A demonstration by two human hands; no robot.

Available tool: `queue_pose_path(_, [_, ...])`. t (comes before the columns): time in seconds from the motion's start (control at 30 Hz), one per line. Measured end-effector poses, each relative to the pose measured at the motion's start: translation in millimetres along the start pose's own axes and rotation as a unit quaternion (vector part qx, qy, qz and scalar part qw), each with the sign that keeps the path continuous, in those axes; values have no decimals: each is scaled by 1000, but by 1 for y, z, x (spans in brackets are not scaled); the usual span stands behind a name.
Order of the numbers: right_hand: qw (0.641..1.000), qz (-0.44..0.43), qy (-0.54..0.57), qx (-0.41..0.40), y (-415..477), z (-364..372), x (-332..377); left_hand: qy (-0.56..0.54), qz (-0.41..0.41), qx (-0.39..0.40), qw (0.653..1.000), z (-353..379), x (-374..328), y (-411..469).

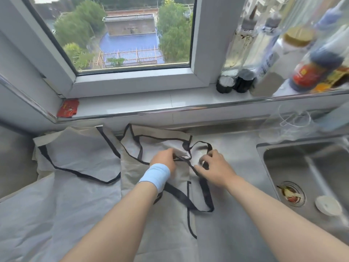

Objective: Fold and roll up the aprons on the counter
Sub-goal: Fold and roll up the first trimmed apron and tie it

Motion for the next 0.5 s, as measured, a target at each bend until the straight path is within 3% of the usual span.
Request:
queue_pose_path(0.1, [995, -51, -74, 45, -3, 4, 0, -57, 23, -28, 998, -4, -8, -7])
queue_pose_path(0.17, [996, -40, -58, 50, -1, -2, 3, -49, 77, -73, 993, -10, -23, -15])
queue_pose_path(0.27, [994, 8, 109, 5, 7, -20, 21, -62, 147, -114, 981, -21, -48, -27])
queue_pose_path(0.33, [964, 18, 264, -33, 14, -38, 45, -62, 152, -87, 983, -28, -59, -29])
queue_pose_path(0.4, [912, 20, 409, -7, 18, -52, 76, -74, 122, -102, 985, -43, -57, -24])
queue_pose_path(0.5, [865, 2, 499, 46, 30, -63, 110, -178, 29, -180, 967, -76, -30, -11])
Point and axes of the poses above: each hand's wrist, its own y-axis towards the middle knuckle, its own z-axis out of the palm, x = y × z, the point moved 4 cm from there along y, towards the middle knuckle, and after that the axes turned 10 degrees about y, right-handed, at the moved point
